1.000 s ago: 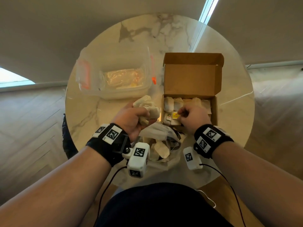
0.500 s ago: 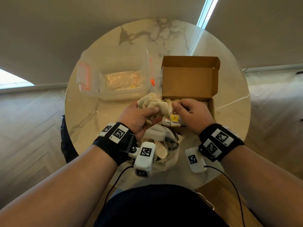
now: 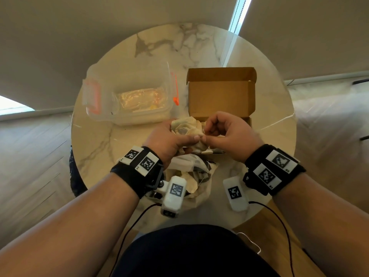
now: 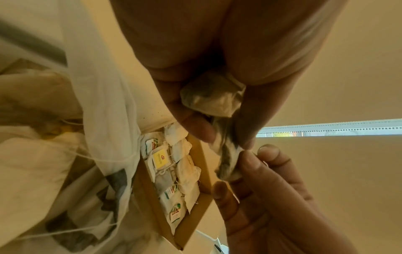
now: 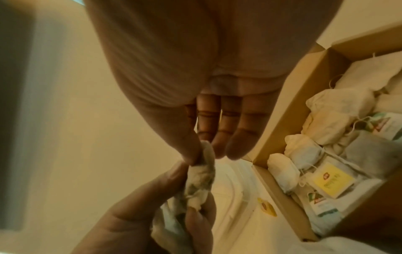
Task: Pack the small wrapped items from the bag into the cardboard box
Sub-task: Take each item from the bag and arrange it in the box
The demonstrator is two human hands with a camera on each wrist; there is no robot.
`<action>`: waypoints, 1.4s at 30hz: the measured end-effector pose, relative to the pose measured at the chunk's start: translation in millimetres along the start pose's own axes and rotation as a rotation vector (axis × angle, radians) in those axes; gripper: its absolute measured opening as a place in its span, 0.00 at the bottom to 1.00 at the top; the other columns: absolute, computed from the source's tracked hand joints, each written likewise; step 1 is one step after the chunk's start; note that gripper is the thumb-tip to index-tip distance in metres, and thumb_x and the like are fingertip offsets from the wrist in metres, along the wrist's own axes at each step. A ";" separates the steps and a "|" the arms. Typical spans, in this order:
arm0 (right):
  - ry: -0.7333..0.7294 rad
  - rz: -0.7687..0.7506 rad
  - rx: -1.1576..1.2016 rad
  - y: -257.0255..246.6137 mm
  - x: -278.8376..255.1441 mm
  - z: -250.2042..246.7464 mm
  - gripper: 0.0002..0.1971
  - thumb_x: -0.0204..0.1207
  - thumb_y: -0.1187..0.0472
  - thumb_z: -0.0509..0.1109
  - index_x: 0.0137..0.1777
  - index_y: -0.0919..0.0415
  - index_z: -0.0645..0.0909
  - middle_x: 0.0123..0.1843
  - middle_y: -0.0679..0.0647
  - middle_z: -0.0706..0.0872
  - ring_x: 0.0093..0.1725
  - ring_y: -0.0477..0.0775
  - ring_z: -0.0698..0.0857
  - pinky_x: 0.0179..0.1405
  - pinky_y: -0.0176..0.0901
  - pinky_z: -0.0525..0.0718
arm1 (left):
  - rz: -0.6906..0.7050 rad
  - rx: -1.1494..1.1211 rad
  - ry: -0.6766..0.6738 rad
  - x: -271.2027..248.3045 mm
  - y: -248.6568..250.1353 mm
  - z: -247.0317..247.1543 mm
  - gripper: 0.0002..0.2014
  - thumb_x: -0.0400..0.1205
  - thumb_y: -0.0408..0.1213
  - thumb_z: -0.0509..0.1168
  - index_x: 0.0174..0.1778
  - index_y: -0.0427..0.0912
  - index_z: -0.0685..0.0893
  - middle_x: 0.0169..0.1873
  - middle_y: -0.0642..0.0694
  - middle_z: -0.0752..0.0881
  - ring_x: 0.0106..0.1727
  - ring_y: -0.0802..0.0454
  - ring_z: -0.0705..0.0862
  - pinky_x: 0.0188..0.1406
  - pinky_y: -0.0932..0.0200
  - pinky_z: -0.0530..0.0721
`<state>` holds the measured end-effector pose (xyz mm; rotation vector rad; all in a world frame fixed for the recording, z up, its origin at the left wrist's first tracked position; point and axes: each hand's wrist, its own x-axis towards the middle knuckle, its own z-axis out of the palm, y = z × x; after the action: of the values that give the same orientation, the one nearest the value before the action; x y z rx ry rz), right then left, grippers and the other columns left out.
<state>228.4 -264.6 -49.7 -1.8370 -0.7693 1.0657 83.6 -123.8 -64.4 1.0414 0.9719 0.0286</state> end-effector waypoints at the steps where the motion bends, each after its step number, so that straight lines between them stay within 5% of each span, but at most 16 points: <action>1: -0.008 0.010 0.016 0.4 0.8 -0.6 0.12 0.74 0.67 0.82 0.54 0.61 0.85 0.48 0.56 0.91 0.45 0.56 0.90 0.50 0.50 0.94 | -0.007 0.006 -0.006 0.3 0.6 -0.4 0.28 0.71 0.25 0.83 0.67 0.36 0.85 0.54 0.36 0.93 0.48 0.42 0.94 0.40 0.55 0.92; 4: -0.027 0.057 0.141 4.7 1.7 -9.2 0.13 0.76 0.70 0.80 0.57 0.62 0.85 0.52 0.63 0.90 0.49 0.65 0.92 0.48 0.53 0.95 | -0.037 -0.040 0.002 3.8 2.2 -5.2 0.26 0.73 0.21 0.80 0.67 0.36 0.84 0.50 0.39 0.93 0.44 0.46 0.94 0.38 0.57 0.92; 9: 0.074 0.159 0.309 28.1 6.5 -17.4 0.13 0.78 0.72 0.78 0.57 0.55 0.90 0.55 0.62 0.90 0.51 0.62 0.93 0.48 0.50 0.93 | -0.097 -0.136 0.089 13.3 0.2 -19.9 0.23 0.75 0.19 0.78 0.63 0.39 0.85 0.44 0.43 0.92 0.41 0.48 0.92 0.42 0.54 0.92; 14: 0.293 0.283 0.131 57.1 29.3 -6.1 0.08 0.81 0.67 0.76 0.54 0.53 0.92 0.52 0.56 0.92 0.50 0.58 0.93 0.48 0.42 0.94 | -0.115 -0.184 0.150 15.4 -5.1 -31.1 0.17 0.79 0.23 0.75 0.63 0.39 0.85 0.52 0.40 0.90 0.47 0.46 0.92 0.44 0.51 0.92; 20: 0.345 0.334 -0.175 73.7 55.2 19.2 0.07 0.81 0.59 0.77 0.55 0.46 0.90 0.50 0.43 0.90 0.47 0.45 0.88 0.43 0.38 0.87 | -0.160 -0.207 0.178 13.6 -10.8 -37.8 0.14 0.82 0.22 0.71 0.60 0.41 0.85 0.57 0.37 0.89 0.51 0.40 0.91 0.41 0.50 0.92; 23: 0.354 0.351 -0.321 78.8 62.7 27.8 0.06 0.81 0.55 0.77 0.56 0.44 0.90 0.54 0.45 0.89 0.48 0.44 0.87 0.41 0.35 0.82 | -0.169 -0.213 0.170 12.9 -11.0 -41.1 0.13 0.82 0.22 0.71 0.59 0.41 0.86 0.55 0.37 0.89 0.50 0.42 0.92 0.39 0.51 0.92; 27: 0.364 0.333 -0.401 80.8 67.2 34.8 0.08 0.81 0.52 0.76 0.58 0.42 0.89 0.56 0.47 0.86 0.49 0.46 0.86 0.47 0.45 0.90 | -0.181 -0.245 0.184 11.3 -10.3 -42.9 0.12 0.82 0.23 0.70 0.59 0.40 0.86 0.56 0.36 0.89 0.51 0.40 0.91 0.39 0.50 0.92; 33: 0.242 0.330 -0.568 65.1 68.4 32.1 0.10 0.84 0.50 0.72 0.62 0.46 0.89 0.56 0.47 0.85 0.50 0.49 0.82 0.48 0.46 0.84 | -0.157 -0.274 0.170 5.8 -7.7 -36.6 0.16 0.83 0.22 0.71 0.64 0.40 0.86 0.62 0.35 0.88 0.60 0.36 0.90 0.44 0.48 0.93; 36: 0.227 0.296 -0.460 44.9 56.2 25.7 0.08 0.85 0.45 0.71 0.58 0.45 0.87 0.48 0.43 0.86 0.46 0.46 0.84 0.43 0.43 0.83 | -0.129 -0.325 0.142 4.3 -5.4 -29.1 0.16 0.82 0.22 0.72 0.64 0.40 0.86 0.56 0.39 0.91 0.57 0.41 0.91 0.45 0.49 0.93; 39: 0.161 0.215 -0.124 21.0 35.0 19.3 0.14 0.84 0.40 0.70 0.52 0.50 0.89 0.46 0.53 0.91 0.43 0.48 0.87 0.43 0.47 0.88 | -0.110 -0.373 0.096 2.2 -0.7 -18.3 0.16 0.82 0.22 0.72 0.65 0.38 0.85 0.47 0.43 0.95 0.47 0.48 0.95 0.44 0.50 0.94; 42: 0.080 0.135 0.025 3.8 9.5 15.4 0.11 0.79 0.45 0.78 0.50 0.52 0.89 0.45 0.56 0.92 0.39 0.49 0.87 0.43 0.48 0.90 | -0.095 -0.365 0.053 0.4 2.1 -4.8 0.18 0.82 0.23 0.73 0.68 0.36 0.84 0.54 0.39 0.94 0.54 0.44 0.95 0.48 0.49 0.93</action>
<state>219.3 -252.9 -60.7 -1.9202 -0.5891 1.0750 81.4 -119.1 -63.9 0.6615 1.0187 0.1503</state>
